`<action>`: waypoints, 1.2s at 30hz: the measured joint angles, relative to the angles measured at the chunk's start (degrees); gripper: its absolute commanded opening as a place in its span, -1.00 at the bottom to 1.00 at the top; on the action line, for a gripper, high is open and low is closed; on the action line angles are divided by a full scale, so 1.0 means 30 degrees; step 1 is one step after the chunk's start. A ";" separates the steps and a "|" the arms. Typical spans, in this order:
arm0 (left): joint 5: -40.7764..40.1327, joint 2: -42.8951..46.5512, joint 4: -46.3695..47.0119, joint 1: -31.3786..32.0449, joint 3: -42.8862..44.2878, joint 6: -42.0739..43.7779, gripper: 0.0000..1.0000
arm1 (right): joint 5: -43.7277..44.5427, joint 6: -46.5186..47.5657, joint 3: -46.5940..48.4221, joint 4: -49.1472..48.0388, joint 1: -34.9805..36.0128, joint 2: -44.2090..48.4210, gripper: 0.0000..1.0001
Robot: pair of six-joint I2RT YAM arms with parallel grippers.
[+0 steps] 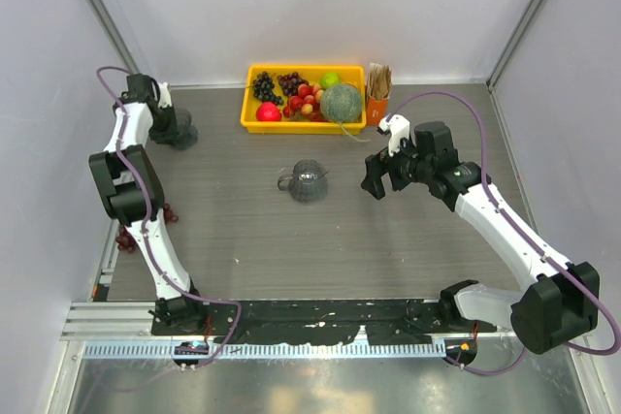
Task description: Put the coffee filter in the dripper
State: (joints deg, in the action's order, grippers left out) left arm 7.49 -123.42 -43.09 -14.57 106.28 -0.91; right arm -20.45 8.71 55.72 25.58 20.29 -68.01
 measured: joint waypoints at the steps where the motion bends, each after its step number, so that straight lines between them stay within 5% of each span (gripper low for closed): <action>1: 0.0000 0.0481 0.0073 0.0073 -0.0641 0.0372 -1.00 | -0.0058 0.0000 0.0000 0.0000 -0.0007 0.0007 0.91; 8: 0.0918 0.4583 -0.0692 0.0648 -0.3453 0.3840 -1.00 | -0.0787 0.0648 0.0066 0.0488 -0.0058 0.0095 0.91; 19: 0.8867 1.0214 -0.4976 0.2390 -0.3614 1.2633 -1.00 | -0.3242 0.2499 0.0102 0.2120 -0.1843 0.1217 0.91; 29: 1.0608 0.9704 -0.9515 0.8240 -0.1938 1.9387 -1.00 | -0.5217 0.2667 0.0095 0.2273 -0.4175 0.1596 0.91; 36: 1.0666 0.5304 -1.1060 1.0251 0.4670 2.2462 -1.00 | -0.5829 0.2718 -0.0080 0.2375 -0.4350 0.1588 0.92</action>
State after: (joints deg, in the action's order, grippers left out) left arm 39.48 -107.50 -76.27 16.19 120.29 66.48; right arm -37.93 16.86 55.48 32.71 7.25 -63.24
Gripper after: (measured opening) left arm 0.201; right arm 0.955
